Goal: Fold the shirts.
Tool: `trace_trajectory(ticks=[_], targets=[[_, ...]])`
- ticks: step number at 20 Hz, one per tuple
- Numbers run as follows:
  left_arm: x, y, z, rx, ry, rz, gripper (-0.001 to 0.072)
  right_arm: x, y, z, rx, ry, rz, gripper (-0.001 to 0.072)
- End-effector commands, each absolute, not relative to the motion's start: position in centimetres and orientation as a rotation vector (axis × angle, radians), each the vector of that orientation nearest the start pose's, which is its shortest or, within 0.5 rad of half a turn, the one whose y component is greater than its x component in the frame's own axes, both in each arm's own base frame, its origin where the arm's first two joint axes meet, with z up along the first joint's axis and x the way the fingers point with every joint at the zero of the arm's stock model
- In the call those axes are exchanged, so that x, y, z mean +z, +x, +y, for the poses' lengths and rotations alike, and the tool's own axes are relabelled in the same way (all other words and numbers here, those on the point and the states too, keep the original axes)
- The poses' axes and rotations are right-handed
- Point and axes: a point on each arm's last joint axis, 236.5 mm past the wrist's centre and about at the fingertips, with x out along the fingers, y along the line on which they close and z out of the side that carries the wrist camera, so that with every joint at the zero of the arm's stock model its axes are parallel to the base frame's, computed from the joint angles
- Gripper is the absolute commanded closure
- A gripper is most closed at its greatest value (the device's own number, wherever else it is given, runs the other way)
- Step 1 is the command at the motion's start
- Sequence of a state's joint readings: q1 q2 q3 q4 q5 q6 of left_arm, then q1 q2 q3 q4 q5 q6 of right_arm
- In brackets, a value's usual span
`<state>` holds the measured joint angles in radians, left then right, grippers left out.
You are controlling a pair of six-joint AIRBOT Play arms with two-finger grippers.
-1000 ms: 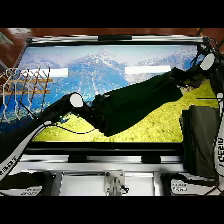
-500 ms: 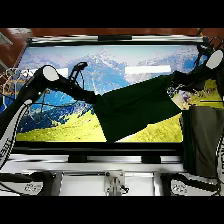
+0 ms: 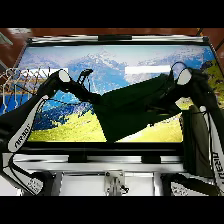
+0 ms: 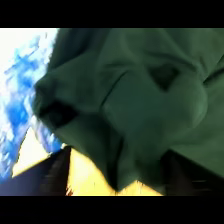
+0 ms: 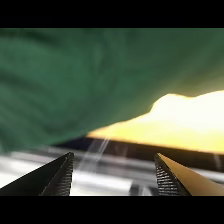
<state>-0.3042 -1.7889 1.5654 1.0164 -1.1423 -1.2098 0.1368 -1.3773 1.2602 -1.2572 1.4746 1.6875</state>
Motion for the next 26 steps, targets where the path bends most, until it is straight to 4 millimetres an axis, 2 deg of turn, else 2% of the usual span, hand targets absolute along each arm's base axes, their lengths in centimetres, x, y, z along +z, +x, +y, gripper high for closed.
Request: trace_trajectory(ticks=[1,2,3,5,8,11,14,20,24,25,26], targets=[[-4.6,44.4,-26.7,-0.765,-0.027,1.239,0.0429,-1.9,28.0,16.6,0.305,0.329,1.669,0.0086],[-4.6,44.4,-26.7,-0.764,-0.026,1.238,0.0614,-2.5,26.9,17.7,0.319,0.347,1.673,0.0086],[-4.6,44.5,-26.6,-0.764,-0.026,1.237,0.0672,-3.2,25.7,18.6,0.312,0.361,1.696,0.0086],[-4.2,44.7,-25.9,-0.765,-0.022,1.236,0.0673,-4.1,23.9,20.1,0.304,0.345,1.731,0.0086],[-2.7,45.1,-24.9,-0.776,-0.02,1.239,0.0673,-5.9,23.0,24.4,0.325,0.331,1.678,0.0086],[-2.2,45.3,-24.4,-0.776,-0.025,1.24,0.0673,-8.0,21.4,27.0,0.316,0.39,1.76,0.0086],[-2.1,45.3,-24.3,-0.783,-0.017,1.234,0.0673,-7.6,21.5,31.2,0.428,0.536,1.751,0.0086],[-1.4,45.7,-23.8,-0.772,-0.023,1.216,0.0673,-9.9,19.9,32.9,0.396,0.533,1.8,0.0085],[-0.6,46.4,-23.4,-0.756,-0.028,1.183,0.0673,-10.9,22.8,33.5,0.31,0.618,1.692,0.009],[-0.3,46.6,-23.4,-0.753,-0.027,1.17,0.0673,-10.8,23.6,33.6,0.296,0.641,1.664,0.0226],[0.0,46.7,-23.3,-0.758,-0.018,1.158,0.0673,-10.8,24.1,33.6,0.286,0.657,1.649,0.0511]])
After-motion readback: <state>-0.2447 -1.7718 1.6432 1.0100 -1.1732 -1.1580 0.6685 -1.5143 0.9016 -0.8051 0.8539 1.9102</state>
